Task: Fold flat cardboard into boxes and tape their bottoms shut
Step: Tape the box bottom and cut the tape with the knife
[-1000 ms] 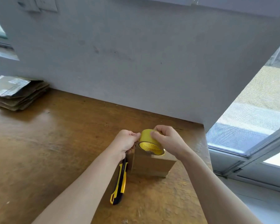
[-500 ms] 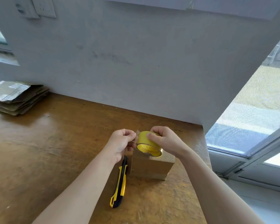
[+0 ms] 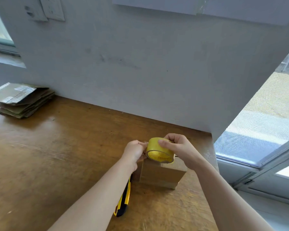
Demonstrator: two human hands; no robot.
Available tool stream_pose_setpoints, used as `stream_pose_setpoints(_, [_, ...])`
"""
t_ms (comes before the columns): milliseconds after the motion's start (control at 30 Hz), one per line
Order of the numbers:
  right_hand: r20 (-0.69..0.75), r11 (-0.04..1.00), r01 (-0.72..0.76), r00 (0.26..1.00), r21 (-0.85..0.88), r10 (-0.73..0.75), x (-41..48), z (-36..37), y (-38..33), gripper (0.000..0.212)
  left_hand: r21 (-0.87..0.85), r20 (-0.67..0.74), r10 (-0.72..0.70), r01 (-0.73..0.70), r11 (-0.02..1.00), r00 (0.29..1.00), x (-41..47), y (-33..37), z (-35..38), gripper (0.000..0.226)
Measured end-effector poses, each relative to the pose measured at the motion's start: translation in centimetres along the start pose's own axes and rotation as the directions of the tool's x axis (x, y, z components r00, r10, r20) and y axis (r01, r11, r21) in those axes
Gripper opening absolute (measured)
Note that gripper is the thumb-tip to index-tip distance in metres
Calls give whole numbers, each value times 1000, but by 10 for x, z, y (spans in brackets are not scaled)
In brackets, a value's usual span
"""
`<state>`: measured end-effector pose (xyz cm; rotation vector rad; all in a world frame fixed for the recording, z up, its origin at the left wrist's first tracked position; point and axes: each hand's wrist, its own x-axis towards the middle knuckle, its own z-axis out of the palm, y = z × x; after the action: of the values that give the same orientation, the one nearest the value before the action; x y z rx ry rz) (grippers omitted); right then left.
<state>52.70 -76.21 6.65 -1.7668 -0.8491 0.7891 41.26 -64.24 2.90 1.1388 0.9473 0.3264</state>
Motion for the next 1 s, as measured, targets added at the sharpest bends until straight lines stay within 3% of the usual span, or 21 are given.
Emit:
stream_pose_setpoints(133, [-27, 999, -3, 1000, 48, 5, -1, -2, 7, 26, 169, -56, 67, -57, 984, 996, 8, -1, 2, 20])
stream_pose_setpoints(300, [-18, 970, 13, 1000, -245, -18, 6, -3, -5, 35, 538, -90, 216, -135, 832, 972, 7, 1, 4, 18])
stream_pose_setpoints(467, [-17, 917, -30, 1000, -399, 26, 14, -17, -10, 25, 430, -105, 209, -145, 891, 972, 8, 1, 5, 22])
stream_pose_setpoints(600, [-4, 895, -26, 1000, -444, 27, 14, -22, -8, 36, 460, -124, 240, -158, 874, 963, 9, -2, 5, 20])
stream_pose_setpoints(667, [-43, 814, -4, 999, -581, -25, 16, -22, -8, 43, 443, -138, 228, -146, 885, 964, 12, -5, 3, 19])
stream_pose_setpoints(800, [-91, 555, 0, 986, -832, -137, 20, -15, -10, 44, 522, -175, 224, -103, 847, 959, 18, -15, -5, 20])
stream_pose_setpoints(1000, [-123, 515, -26, 980, -857, -155, 23, -14, -7, 43, 453, -168, 136, -46, 890, 976, 27, -19, -9, 17])
